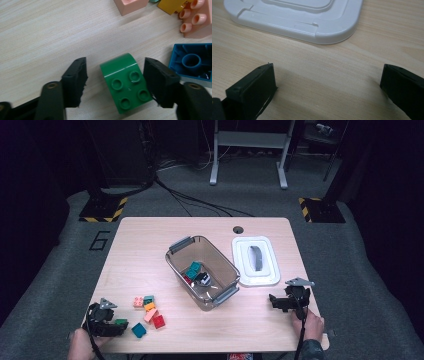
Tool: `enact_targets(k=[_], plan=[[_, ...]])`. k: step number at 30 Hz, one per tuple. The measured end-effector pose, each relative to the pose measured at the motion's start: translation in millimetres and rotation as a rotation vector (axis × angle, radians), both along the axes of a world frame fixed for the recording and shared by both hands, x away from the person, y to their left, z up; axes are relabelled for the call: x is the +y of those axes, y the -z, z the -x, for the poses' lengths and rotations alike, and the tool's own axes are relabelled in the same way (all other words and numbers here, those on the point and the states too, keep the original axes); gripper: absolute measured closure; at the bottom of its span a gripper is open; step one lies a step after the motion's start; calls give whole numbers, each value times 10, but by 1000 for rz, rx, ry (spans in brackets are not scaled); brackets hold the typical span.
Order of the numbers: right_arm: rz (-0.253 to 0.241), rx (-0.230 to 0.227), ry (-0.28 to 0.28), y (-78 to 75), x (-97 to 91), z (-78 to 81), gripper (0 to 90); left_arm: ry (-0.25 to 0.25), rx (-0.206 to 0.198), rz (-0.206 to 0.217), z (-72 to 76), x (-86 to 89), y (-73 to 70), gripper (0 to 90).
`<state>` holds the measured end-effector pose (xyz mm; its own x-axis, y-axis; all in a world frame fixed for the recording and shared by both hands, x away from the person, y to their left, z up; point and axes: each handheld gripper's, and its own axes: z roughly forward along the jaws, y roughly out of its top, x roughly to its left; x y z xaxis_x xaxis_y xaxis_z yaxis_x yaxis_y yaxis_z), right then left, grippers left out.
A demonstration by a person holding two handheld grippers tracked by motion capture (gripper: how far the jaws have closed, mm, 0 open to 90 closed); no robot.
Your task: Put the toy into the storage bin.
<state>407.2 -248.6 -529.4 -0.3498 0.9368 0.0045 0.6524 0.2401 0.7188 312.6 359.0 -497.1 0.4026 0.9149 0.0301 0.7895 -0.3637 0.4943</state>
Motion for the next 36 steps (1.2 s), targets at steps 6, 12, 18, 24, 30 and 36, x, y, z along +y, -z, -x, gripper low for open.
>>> enact_targets(k=[6, 12, 18, 24, 30, 36], plan=[[1, 0, -1, 0, -1, 0, 0, 12, -6, -2, 9, -7, 22, 537], [-1, 1, 1, 0, 1, 1, 0, 22, -13, -12, 7, -8, 20, 583], [1, 0, -1, 0, -1, 0, 0, 21, -6, 1, -42, -21, 17, 498], [0, 1, 0, 0, 0, 1, 0, 28, -17, -33, -76, -42, 6, 591], [1, 0, -1, 0, -1, -1, 0, 27, -55, -21, -101, -52, -101, 593], [-1, 1, 2, 0, 1, 1, 0, 50, -82, -8, -167, -94, -223, 592]])
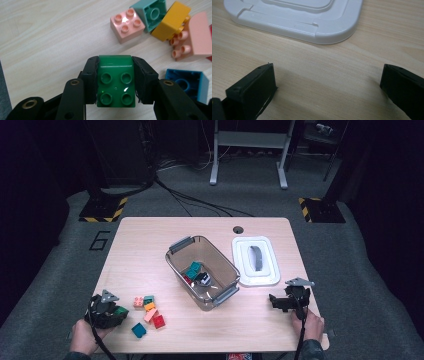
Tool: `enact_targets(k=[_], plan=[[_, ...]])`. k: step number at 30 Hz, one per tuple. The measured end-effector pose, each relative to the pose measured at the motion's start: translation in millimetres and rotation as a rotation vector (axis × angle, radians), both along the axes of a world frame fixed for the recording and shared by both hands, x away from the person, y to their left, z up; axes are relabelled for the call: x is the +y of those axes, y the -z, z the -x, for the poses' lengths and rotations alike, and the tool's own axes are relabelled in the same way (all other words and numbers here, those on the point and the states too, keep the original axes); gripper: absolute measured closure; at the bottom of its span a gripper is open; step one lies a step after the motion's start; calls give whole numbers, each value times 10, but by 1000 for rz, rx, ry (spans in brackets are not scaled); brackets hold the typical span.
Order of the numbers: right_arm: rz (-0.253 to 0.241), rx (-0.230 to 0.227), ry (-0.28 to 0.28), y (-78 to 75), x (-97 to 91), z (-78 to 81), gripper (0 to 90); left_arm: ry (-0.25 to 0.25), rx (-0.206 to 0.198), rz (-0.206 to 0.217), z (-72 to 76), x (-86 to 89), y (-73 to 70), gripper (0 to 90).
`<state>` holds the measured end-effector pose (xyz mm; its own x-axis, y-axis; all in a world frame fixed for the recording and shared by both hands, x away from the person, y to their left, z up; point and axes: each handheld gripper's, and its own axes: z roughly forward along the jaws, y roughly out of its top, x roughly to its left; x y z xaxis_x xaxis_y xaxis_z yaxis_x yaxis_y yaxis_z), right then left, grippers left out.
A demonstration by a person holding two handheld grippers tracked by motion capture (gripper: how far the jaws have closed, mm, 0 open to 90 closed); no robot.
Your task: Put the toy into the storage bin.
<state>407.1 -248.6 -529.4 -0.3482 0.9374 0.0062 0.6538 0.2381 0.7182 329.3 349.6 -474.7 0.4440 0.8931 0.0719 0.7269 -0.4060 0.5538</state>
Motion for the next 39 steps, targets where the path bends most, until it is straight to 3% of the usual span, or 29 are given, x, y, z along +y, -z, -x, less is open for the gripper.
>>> enact_targets(k=[8, 14, 24, 39], plan=[[2, -2, -3, 0, -2, -2, 0, 43, -34, 26, -127, -119, -196, 593], [0, 0, 0, 0, 0, 0, 0, 77, -36, 40, -248, -247, -317, 593], [4, -2, -2, 0, -3, -2, 0, 140, -41, 29, -447, -532, -482, 593], [2, -1, -3, 0, -2, -2, 0, 199, -79, 26, -655, -794, -748, 593]])
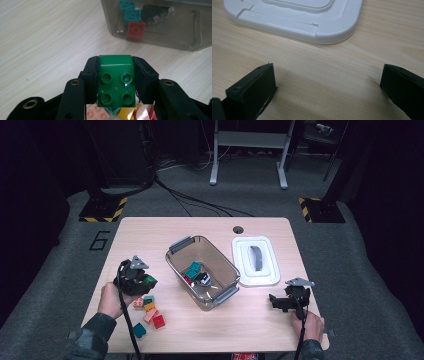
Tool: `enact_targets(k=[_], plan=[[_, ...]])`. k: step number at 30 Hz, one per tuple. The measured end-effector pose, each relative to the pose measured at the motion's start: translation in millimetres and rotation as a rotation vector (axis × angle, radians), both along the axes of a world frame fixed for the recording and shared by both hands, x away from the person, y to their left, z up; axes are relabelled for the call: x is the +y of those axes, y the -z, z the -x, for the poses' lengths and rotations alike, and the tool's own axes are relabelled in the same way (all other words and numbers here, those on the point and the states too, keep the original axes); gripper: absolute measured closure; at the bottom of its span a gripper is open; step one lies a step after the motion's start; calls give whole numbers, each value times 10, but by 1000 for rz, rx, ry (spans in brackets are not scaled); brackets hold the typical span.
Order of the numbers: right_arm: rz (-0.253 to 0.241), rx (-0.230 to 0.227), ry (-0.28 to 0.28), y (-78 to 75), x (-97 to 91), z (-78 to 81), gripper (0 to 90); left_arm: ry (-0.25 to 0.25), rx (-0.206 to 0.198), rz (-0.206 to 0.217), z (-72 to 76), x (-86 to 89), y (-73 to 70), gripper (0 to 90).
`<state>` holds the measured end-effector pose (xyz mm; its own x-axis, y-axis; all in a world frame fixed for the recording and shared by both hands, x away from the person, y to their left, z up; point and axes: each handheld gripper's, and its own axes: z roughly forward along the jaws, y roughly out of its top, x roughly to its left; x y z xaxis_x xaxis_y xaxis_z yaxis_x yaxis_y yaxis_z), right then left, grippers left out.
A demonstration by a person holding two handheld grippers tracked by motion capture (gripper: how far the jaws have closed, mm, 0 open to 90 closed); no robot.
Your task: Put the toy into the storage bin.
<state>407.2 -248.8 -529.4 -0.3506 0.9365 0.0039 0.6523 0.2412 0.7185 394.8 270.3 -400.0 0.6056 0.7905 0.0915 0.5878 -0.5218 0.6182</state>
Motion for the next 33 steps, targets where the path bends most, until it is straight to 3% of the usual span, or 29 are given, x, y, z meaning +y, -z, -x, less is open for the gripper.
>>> enact_targets(k=[15, 27, 33], plan=[[1, 1, 3, 0, 0, 1, 0, 35, -12, 2, -133, -153, -205, 593], [2, -1, 2, 1, 0, -1, 0, 55, -69, -3, -233, -260, -473, 593], [2, -1, 1, 0, -1, -1, 0, 69, -75, 0, -286, -331, -546, 593]])
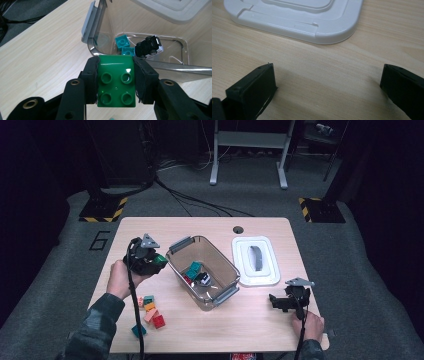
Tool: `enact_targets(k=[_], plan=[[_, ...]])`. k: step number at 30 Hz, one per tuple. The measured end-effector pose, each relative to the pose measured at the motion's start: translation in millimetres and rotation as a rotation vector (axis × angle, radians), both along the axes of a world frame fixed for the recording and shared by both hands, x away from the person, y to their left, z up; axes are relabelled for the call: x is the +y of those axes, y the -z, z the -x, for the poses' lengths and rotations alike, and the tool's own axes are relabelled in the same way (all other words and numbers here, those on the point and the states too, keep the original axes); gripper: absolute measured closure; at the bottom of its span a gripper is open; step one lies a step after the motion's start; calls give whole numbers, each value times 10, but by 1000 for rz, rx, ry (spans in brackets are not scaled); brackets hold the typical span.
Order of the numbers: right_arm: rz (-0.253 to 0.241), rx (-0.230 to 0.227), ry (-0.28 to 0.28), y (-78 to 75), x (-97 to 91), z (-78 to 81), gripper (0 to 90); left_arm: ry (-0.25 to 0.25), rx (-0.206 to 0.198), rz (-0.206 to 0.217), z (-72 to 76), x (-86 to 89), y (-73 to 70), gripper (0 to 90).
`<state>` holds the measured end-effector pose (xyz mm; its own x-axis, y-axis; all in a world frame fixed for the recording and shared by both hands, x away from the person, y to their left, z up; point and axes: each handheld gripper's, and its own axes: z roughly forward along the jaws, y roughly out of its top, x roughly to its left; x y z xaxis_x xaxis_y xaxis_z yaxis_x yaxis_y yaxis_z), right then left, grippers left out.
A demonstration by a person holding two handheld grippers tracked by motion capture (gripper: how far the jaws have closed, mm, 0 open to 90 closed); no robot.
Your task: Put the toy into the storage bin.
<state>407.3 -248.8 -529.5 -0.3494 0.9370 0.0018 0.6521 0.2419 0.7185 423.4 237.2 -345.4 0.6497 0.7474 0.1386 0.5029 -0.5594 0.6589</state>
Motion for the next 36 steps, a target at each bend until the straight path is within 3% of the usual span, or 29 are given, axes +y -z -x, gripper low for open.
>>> enact_targets(k=[6, 20, 28, 36], plan=[[-2, 1, -1, 0, 1, 1, 0, 7, -18, -4, -79, -91, -24, 593], [-2, 1, -1, 0, 1, 1, 0, 56, 12, 9, -229, -419, 117, 593], [-2, 0, -1, 0, 1, 1, 0, 92, 43, 15, -301, -565, 267, 592], [0, 0, 0, 0, 0, 0, 0, 116, 90, -38, -349, -623, 376, 592]])
